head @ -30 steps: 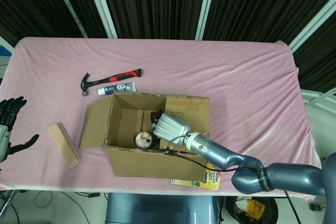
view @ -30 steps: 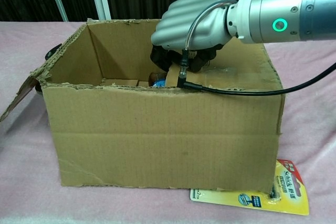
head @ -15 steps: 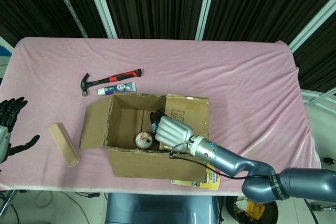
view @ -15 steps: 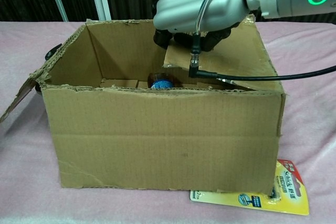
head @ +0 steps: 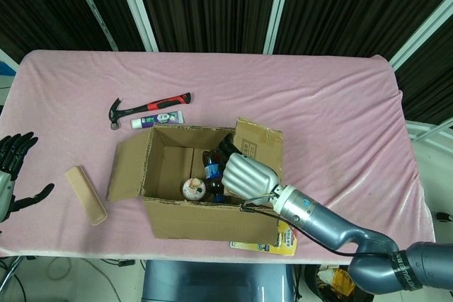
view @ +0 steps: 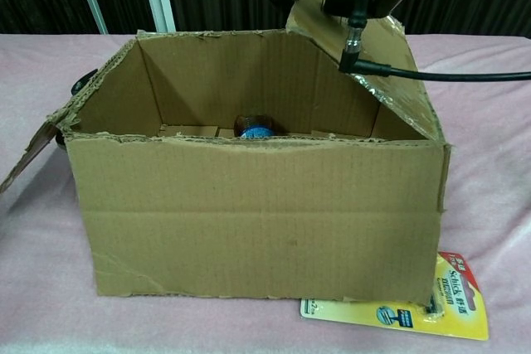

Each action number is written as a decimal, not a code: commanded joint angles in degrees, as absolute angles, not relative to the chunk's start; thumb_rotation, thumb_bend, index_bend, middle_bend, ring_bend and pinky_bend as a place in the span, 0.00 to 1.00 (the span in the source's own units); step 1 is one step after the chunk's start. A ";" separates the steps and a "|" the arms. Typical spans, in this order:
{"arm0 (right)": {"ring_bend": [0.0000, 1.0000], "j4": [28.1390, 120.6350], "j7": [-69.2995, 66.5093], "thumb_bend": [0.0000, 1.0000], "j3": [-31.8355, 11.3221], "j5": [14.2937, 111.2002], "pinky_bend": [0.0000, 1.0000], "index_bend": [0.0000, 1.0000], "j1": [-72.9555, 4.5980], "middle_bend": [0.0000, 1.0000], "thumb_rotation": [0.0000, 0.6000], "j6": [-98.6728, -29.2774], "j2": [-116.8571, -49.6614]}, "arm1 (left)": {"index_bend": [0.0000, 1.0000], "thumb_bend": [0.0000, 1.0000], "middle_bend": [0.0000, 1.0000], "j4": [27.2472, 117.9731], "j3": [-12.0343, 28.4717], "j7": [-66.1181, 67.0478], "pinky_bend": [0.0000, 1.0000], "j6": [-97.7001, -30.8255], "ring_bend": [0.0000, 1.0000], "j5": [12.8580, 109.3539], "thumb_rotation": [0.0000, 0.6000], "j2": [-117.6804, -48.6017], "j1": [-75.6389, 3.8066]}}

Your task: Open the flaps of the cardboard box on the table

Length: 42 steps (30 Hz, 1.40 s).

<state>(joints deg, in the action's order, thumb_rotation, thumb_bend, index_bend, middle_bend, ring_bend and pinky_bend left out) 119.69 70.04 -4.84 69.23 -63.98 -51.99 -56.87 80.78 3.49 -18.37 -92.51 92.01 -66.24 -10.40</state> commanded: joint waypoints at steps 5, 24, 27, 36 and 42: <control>0.19 121.72 72.87 0.49 -3.97 70.83 0.25 0.33 -61.40 0.35 1.00 -56.25 -54.27 | 0.07 0.18 0.05 80.98 3.41 -18.20 0.01 -92.84 0.00 92.44 1.00 -66.16 -10.22; 0.09 125.37 73.38 0.30 -1.32 75.40 0.22 0.20 -54.73 0.21 1.00 -60.09 -45.09 | 0.07 0.18 0.05 80.95 3.94 -17.45 0.00 -92.66 0.00 91.87 1.00 -66.08 -10.03; 0.08 125.22 72.57 0.27 -1.13 76.79 0.22 0.18 -53.62 0.18 1.00 -60.66 -44.04 | 0.07 0.18 0.05 80.93 3.89 -17.19 0.00 -92.58 0.00 91.98 1.00 -66.12 -10.03; 0.07 124.25 68.99 0.24 -0.62 81.25 0.22 0.16 -50.05 0.16 1.00 -61.54 -41.06 | 0.07 0.18 0.05 81.02 3.87 -16.53 0.00 -92.40 0.00 92.03 1.00 -66.18 -9.98; 0.06 123.07 66.94 0.23 -0.13 83.81 0.22 0.12 -47.64 0.13 1.00 -61.99 -39.30 | 0.07 0.18 0.05 81.13 3.90 -16.20 0.00 -92.32 0.00 92.01 1.00 -66.19 -9.94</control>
<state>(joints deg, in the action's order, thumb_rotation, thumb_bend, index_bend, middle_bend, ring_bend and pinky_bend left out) 123.40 67.49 -0.26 83.26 -48.19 -61.76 -39.74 81.13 3.89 -16.21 -92.32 92.02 -66.19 -9.94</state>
